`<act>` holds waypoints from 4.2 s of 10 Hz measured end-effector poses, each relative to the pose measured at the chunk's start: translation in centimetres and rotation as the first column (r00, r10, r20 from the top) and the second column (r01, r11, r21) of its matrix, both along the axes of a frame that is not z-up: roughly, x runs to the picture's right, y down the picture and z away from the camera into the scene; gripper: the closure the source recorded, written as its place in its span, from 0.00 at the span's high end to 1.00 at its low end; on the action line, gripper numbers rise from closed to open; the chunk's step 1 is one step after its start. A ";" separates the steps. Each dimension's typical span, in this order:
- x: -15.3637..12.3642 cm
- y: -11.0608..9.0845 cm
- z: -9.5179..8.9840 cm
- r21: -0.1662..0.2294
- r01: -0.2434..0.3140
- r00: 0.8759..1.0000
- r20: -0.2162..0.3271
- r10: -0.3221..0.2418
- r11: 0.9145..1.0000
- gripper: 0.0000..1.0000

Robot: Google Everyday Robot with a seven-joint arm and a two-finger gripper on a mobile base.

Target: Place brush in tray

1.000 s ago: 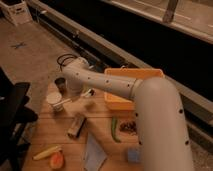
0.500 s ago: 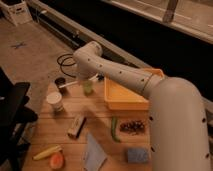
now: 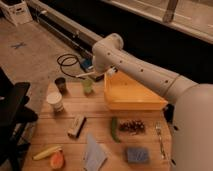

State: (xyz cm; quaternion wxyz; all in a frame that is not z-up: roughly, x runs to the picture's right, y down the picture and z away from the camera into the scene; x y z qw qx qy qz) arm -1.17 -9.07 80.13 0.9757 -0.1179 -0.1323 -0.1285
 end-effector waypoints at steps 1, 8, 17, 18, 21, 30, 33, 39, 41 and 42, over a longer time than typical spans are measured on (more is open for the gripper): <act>3.2 0.0 0.0 -0.004 -0.037 0.999 -0.035 0.037 0.999 0.00; 5.9 0.5 0.2 -0.033 -0.087 0.995 -0.058 0.085 0.996 0.00; 12.5 1.9 3.7 -0.086 -0.274 0.953 -0.156 0.259 0.958 0.00; 14.2 2.6 5.0 -0.100 -0.322 0.935 -0.190 0.300 0.941 0.00; 16.2 2.8 6.8 -0.120 -0.389 0.906 -0.226 0.357 0.913 0.00; 19.7 3.6 9.7 -0.143 -0.512 0.843 -0.269 0.465 0.847 0.00; 19.9 3.6 9.6 -0.142 -0.513 0.842 -0.272 0.465 0.847 0.00; 21.7 6.2 12.4 -0.163 -0.515 0.824 -0.364 0.433 0.842 0.00; 22.2 7.2 13.7 -0.183 -0.524 0.815 -0.389 0.428 0.832 0.00; 22.7 7.8 14.1 -0.196 -0.534 0.809 -0.402 0.429 0.822 0.01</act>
